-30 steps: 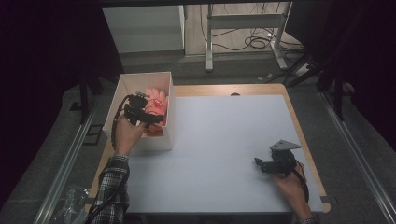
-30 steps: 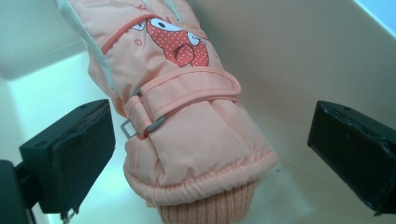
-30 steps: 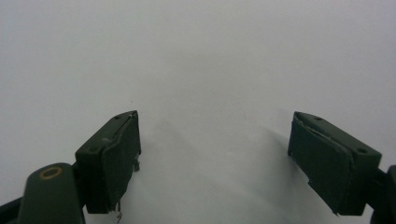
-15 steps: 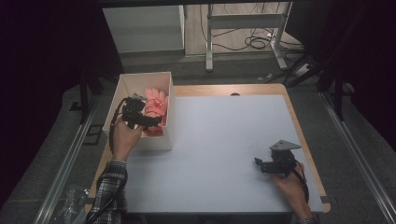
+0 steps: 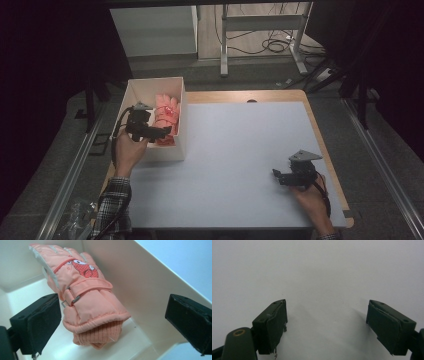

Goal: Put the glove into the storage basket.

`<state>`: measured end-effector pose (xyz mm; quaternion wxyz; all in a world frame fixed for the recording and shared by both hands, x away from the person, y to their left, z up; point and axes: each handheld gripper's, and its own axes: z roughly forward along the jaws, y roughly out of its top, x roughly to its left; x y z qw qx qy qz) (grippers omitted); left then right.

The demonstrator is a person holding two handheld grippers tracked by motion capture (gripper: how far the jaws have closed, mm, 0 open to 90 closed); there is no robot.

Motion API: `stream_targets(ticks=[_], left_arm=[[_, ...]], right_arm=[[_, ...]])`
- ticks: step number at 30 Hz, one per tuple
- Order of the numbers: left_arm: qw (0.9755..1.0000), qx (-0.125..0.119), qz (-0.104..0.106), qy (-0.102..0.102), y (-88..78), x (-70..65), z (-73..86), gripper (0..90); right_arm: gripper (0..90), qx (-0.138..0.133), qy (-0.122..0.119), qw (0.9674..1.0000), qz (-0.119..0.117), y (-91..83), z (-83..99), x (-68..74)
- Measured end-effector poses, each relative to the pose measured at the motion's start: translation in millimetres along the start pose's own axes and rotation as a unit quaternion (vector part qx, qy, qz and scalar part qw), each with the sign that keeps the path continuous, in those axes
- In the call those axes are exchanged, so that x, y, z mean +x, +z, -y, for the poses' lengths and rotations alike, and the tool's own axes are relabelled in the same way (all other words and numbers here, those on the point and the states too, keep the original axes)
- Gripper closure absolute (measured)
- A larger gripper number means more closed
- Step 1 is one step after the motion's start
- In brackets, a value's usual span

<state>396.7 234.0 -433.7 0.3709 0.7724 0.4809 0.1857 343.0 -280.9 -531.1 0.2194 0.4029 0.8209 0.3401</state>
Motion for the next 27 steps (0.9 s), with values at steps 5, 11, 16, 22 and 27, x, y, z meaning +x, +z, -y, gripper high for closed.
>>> stream_targets(ticks=[5, 11, 16, 22, 27], left_arm=[[0.9999, -0.008, 0.007, 0.001, -5.0, -3.1, 1.5, 1.0], [0.9998, -0.006, 0.019, 0.003, -12.2, -10.6, 4.1, 1.7], [0.9995, -0.011, 0.028, 0.002, -19.1, -16.2, 9.3, 1.7], [0.999, -0.017, 0.041, 0.009, -27.1, -26.1, 19.4, 1.8], [0.9985, -0.021, 0.048, 0.017, -32.2, -36.7, 28.8, 1.8]], right_arm=[[17.4, 0.001, -0.001, 1.0, 0.0, -0.2, -0.1, 0.1], [17.4, 0.001, -0.001, 1.0, 0.001, -0.2, 0.0, 0.2], [17.4, 0.001, -0.001, 1.0, 0.001, -0.3, -0.1, 0.3], [17.4, 0.0, -0.002, 1.0, 0.001, -0.3, -0.1, 0.2], [17.4, 0.001, -0.002, 1.0, 0.001, -0.3, -0.1, 0.5]])
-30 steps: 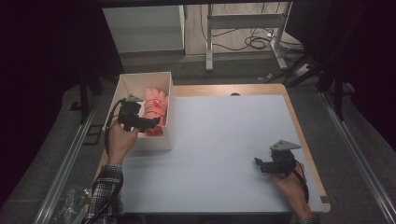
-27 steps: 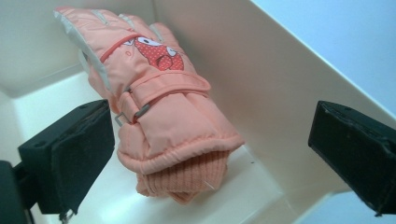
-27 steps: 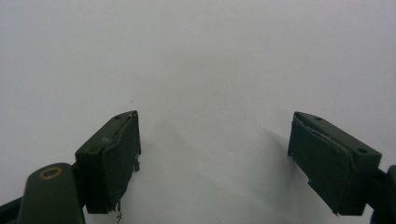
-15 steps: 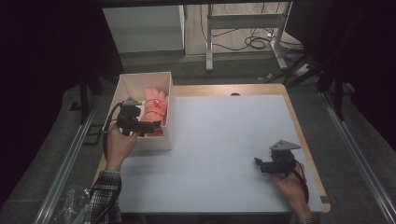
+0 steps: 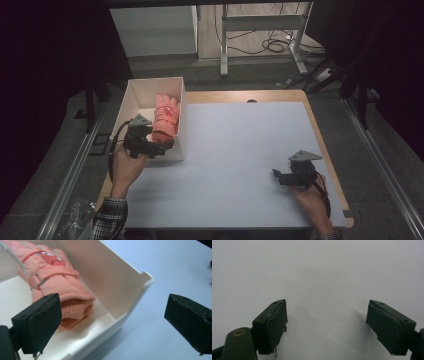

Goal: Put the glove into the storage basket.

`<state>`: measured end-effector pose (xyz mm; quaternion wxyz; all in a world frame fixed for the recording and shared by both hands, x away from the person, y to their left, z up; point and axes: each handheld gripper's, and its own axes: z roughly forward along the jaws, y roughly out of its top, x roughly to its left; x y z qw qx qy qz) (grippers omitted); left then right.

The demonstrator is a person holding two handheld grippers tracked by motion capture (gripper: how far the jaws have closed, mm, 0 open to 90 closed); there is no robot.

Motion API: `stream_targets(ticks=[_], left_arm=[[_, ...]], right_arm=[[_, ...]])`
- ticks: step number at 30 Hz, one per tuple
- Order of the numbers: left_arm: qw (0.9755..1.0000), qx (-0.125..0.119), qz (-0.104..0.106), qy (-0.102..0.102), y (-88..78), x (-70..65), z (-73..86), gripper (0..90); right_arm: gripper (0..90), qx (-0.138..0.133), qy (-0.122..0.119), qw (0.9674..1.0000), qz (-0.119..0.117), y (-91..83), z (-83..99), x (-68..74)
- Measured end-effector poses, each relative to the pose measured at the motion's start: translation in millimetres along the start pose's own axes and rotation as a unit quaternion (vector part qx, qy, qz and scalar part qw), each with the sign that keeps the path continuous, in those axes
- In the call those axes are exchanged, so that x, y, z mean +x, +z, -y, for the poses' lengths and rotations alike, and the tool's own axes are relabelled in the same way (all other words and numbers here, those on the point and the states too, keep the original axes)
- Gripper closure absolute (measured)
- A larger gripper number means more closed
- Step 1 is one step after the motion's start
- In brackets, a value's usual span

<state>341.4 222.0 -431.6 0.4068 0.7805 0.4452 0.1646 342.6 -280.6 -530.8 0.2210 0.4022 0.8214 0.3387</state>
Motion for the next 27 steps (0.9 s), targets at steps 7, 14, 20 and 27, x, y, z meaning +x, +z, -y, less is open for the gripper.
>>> stream_targets(ticks=[7, 14, 20, 27], left_arm=[[0.9999, 0.0, 0.01, 0.011, -3.8, -15.2, 11.8, 1.8], [0.9994, -0.005, 0.027, 0.019, -7.4, -30.8, 20.7, 1.7], [0.9984, -0.003, 0.049, 0.027, -2.0, -47.9, 28.6, 1.7], [0.996, -0.002, 0.08, 0.04, 16.2, -65.5, 36.9, 1.7]], right_arm=[[17.4, 0.0, -0.001, 1.0, 0.001, 0.0, 0.0, 0.2], [17.4, -0.001, -0.002, 1.0, 0.002, -0.1, 0.1, 0.4], [17.4, -0.001, -0.003, 1.0, 0.002, -0.1, 0.1, 0.6], [17.4, -0.001, -0.003, 1.0, 0.002, -0.2, 0.1, 0.6]])
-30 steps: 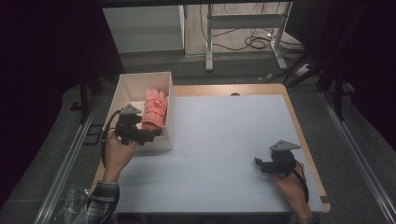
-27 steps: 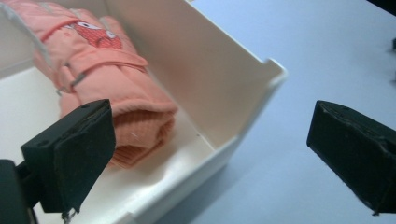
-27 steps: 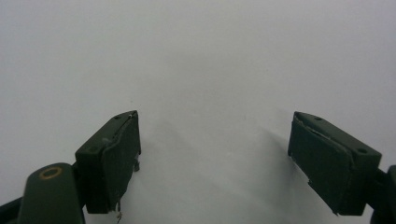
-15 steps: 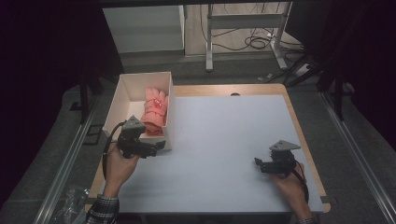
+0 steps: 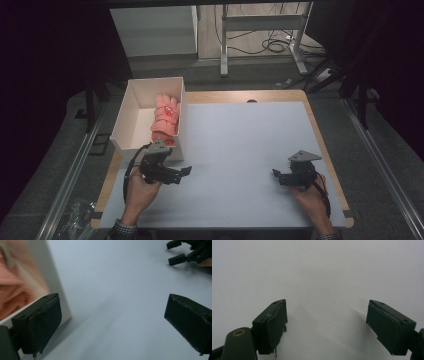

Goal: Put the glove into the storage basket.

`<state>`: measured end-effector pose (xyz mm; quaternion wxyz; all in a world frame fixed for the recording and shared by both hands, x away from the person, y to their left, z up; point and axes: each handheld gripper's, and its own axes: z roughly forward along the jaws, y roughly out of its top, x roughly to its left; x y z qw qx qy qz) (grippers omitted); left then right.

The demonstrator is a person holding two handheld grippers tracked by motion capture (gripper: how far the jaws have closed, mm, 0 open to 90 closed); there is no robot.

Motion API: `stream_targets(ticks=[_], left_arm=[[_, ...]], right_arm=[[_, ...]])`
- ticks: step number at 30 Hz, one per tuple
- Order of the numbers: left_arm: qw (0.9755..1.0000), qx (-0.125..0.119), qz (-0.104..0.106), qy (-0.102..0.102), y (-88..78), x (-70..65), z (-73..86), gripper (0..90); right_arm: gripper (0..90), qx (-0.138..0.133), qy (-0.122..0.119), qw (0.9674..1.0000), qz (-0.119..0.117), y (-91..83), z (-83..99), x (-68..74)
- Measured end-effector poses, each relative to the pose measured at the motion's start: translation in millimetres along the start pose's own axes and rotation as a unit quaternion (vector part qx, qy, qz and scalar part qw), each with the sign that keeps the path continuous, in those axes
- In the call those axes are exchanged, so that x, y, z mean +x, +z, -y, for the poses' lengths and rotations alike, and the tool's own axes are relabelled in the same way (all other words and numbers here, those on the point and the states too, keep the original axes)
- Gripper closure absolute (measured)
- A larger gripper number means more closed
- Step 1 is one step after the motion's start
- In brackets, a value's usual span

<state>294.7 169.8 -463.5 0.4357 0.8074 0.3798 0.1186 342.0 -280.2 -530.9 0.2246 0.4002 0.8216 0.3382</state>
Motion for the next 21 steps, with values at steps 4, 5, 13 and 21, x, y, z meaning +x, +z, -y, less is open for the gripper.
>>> stream_targets(ticks=[4, 5, 13, 21], left_arm=[[0.9999, 0.006, 0.011, 0.009, 15.6, -7.9, 3.0, 1.8], [0.9998, 0.009, 0.012, 0.01, 18.7, -9.4, 3.5, 1.8], [0.9989, 0.026, 0.026, 0.028, 50.8, -21.5, 7.2, 1.7], [0.9973, 0.057, 0.02, 0.042, 81.7, -27.8, 16.7, 1.6]], right_arm=[[17.4, 0.0, 0.0, 1.0, 0.0, 0.0, 0.0, 0.1], [17.4, 0.0, 0.0, 1.0, 0.0, 0.0, 0.0, 0.1], [17.4, 0.0, 0.0, 1.0, 0.0, 0.0, 0.0, 0.1], [17.4, 0.0, 0.0, 1.0, 0.0, 0.0, 0.0, 0.1]])
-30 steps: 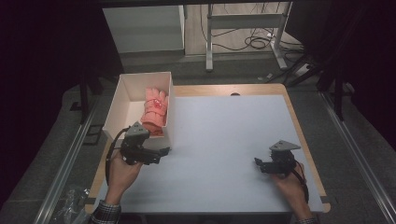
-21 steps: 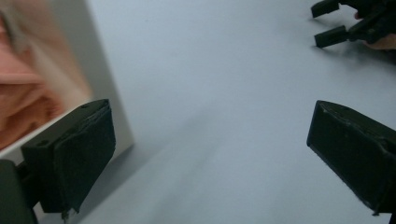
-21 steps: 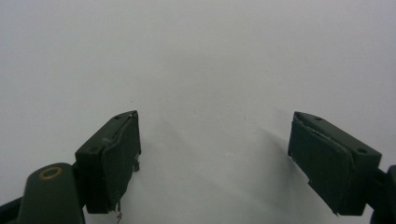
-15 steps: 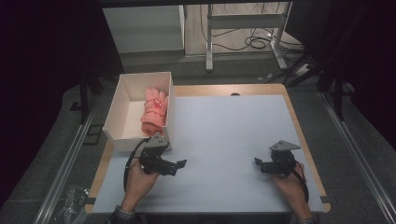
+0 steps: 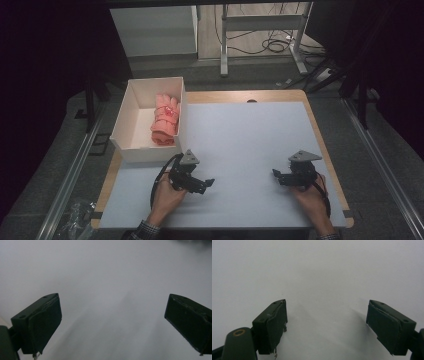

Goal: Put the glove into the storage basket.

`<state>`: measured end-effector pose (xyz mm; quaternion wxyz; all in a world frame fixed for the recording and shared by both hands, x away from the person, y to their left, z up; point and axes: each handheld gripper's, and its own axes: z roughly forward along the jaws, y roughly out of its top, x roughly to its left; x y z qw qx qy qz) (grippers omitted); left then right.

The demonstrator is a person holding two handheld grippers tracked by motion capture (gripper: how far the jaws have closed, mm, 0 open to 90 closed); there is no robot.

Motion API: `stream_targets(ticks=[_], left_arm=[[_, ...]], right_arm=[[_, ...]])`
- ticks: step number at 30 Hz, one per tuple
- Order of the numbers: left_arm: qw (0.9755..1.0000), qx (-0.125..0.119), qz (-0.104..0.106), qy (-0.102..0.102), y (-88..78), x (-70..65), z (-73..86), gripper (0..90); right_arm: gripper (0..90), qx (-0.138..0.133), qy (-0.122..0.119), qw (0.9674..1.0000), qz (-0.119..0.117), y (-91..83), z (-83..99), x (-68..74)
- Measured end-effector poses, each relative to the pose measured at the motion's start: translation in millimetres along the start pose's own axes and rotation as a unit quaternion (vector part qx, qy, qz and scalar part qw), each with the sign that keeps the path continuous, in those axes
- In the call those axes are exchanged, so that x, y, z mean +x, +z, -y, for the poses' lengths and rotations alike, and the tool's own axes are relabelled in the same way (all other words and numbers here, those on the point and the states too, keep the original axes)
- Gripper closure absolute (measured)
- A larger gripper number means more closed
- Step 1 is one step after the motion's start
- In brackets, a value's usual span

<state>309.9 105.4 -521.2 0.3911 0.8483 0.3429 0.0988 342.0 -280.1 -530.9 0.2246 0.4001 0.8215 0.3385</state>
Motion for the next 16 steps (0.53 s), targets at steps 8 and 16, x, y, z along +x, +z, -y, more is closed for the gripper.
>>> stream_targets(ticks=[8, 16], left_arm=[[0.9993, 0.036, -0.007, 0.006, 26.8, -3.2, 9.1, 0.9], [0.9989, 0.034, -0.024, 0.02, 28.6, -7.5, 10.5, 0.0]], right_arm=[[17.4, 0.0, 0.0, 1.0, 0.0, 0.0, 0.0, 0.0], [17.4, 0.0, 0.0, 1.0, 0.0, -0.1, 0.2, 0.1]])
